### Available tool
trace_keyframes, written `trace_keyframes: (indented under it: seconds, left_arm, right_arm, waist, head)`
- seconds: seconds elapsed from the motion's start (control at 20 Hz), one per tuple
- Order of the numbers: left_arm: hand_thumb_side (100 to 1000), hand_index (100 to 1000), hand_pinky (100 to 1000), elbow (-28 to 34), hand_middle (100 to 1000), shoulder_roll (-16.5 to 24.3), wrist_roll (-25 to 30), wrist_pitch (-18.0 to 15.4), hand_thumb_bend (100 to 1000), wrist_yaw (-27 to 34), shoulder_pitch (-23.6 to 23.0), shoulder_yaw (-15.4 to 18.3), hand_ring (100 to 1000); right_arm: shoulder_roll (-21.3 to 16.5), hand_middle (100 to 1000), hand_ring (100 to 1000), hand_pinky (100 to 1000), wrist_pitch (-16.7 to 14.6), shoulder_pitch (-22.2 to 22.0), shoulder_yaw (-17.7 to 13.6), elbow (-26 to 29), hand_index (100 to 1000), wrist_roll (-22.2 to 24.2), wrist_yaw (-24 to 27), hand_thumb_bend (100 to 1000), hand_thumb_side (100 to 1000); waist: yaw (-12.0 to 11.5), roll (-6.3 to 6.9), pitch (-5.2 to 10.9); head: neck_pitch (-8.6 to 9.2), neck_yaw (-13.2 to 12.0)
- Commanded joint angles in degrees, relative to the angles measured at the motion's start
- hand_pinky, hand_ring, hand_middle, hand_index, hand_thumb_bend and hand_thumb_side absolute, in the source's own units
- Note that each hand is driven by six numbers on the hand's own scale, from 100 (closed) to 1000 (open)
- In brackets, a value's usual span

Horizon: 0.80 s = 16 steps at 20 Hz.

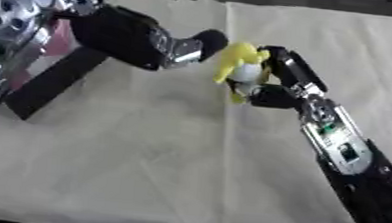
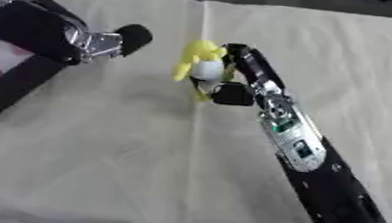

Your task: Pick up the objects with one hand, pass them to the other hand, and then place them into the box on the other side of the table.

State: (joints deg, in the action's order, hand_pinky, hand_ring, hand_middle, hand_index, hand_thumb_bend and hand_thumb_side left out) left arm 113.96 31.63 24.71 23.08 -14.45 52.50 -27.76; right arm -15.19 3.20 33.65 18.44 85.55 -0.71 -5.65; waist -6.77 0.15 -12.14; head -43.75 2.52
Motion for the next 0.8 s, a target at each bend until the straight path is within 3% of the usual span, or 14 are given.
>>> trace_keyframes:
  seconds: [0.05,0.35,0.8]
  left_arm:
    - [475,789,728,0.63,734,-0.27,1.76,1.5,361,-2.0,1.41,0.01,723]
    - [474,800,748,-0.88,750,-1.48,4.77,2.56,392,-6.22,2.05,-0.61,742]
    - [471,829,781,-5.16,770,-3.26,7.81,2.45,541,-12.84,2.6,-1.46,766]
  right_arm:
    - [0.4,485,643,777,-0.26,1.11,0.13,0.16,512,-0.94,-0.65,372,100]
    - [1.51,485,642,777,-0.49,1.75,0.29,-0.1,512,-2.62,-1.72,370,100]
    - [2.26,485,643,778,-0.01,2.57,0.55,0.03,512,-6.37,-4.2,362,100]
  waist:
    - [-0.18,0.22,0.89]
    - [-0.52,0.52,0.63]
    - [-0.82,0.65,0.59]
  head:
    - [-0.11,0.28]
    - [-0.07,0.47]
    - [0.11,0.39]
